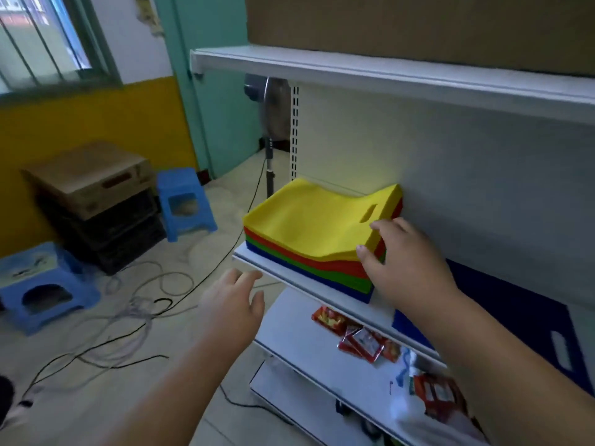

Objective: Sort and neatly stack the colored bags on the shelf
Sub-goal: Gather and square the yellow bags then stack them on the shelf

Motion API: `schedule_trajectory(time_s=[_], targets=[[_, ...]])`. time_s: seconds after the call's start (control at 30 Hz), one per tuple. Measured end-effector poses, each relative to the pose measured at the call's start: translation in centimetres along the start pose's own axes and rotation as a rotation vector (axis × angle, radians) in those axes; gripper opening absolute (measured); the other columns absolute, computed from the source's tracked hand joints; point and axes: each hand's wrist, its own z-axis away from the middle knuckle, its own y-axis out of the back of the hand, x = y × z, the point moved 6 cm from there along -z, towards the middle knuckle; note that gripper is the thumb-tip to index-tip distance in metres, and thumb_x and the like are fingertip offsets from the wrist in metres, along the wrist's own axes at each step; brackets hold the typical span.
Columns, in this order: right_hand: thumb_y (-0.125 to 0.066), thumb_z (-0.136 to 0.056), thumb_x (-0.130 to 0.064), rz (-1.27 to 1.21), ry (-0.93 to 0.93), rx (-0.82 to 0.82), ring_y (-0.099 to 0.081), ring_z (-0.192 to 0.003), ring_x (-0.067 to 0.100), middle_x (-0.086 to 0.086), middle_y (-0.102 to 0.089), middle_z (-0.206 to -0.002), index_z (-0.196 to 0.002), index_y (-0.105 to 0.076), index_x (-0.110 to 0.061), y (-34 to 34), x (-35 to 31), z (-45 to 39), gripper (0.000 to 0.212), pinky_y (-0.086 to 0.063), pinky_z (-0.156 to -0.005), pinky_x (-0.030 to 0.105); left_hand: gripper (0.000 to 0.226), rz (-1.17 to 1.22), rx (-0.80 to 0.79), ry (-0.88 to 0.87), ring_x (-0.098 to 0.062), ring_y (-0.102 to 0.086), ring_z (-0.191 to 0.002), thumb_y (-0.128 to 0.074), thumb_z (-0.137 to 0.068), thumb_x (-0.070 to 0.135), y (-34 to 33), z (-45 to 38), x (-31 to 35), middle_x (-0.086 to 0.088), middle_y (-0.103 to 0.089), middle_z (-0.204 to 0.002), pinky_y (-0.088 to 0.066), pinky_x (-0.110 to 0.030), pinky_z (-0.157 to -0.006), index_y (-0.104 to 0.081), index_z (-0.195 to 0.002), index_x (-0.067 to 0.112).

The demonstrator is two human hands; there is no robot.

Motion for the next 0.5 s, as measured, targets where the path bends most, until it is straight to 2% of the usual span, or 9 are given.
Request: schedule_trajectory(time_s=[0.17, 0.27, 0.33, 0.4, 0.5], targets=[[-0.043, -0.097, -0.049, 0.121, -0.081, -0.038, -0.048, -0.111, 0.022, -0.001, -0.057, -0.129, -0.134, -0.049, -0.022, -1.6, 0.3, -2.8, 0.046, -0.044, -0.088, 0.036, 0.033, -0.003, -0.064, -0.061, -0.021, -0.061, -0.088, -0.057, -0.092, 0.030, -1.2, -5.5, -1.4, 0.002, -0.059, -0.105, -0.045, -0.031, -0.066, -0.061, -0.125, 0.026], [-0.038, -0.099, -0.043, 0.326, -0.048, -0.054, -0.049, -0.100, 0.022, -0.003, -0.064, -0.114, -0.120, -0.057, -0.023, -2.9, -0.2, -3.7, 0.035, -0.040, -0.077, 0.035, 0.038, 0.002, -0.128, -0.051, -0.019, -0.058, -0.087, -0.050, -0.095, 0.035, -1.7, -8.7, -2.7, 0.002, -0.056, -0.103, -0.046, -0.031, -0.065, -0.051, -0.132, 0.028], [-0.049, -0.095, -0.036, 0.426, 0.007, -0.020, -0.051, -0.086, 0.025, -0.001, -0.067, -0.094, -0.099, -0.063, -0.019, -3.6, -0.8, -3.8, 0.022, -0.032, -0.067, 0.035, 0.045, 0.004, -0.190, -0.039, -0.018, -0.057, -0.089, -0.046, -0.096, 0.039, -2.3, -10.7, -3.6, 0.003, -0.052, -0.106, -0.047, -0.031, -0.066, -0.039, -0.141, 0.033], [-0.063, -0.087, -0.029, 0.518, 0.021, 0.048, -0.050, -0.073, 0.026, 0.002, -0.063, -0.075, -0.081, -0.062, -0.016, -3.8, -1.4, -3.8, 0.014, -0.029, -0.063, 0.035, 0.049, 0.009, -0.242, -0.039, -0.017, -0.054, -0.084, -0.044, -0.098, 0.039, -2.9, -12.3, -4.4, 0.003, -0.048, -0.109, -0.045, -0.030, -0.065, -0.033, -0.145, 0.035], [-0.070, -0.081, -0.022, 0.600, 0.006, 0.088, -0.048, -0.069, 0.029, 0.003, -0.058, -0.067, -0.073, -0.061, -0.013, -4.6, -2.4, -3.7, 0.016, -0.031, -0.064, 0.036, 0.045, -0.011, -0.287, -0.100, -0.017, -0.048, -0.079, -0.042, -0.099, 0.041, -3.6, -14.2, -5.4, 0.003, -0.044, -0.104, -0.043, -0.030, -0.066, -0.040, -0.143, 0.035]])
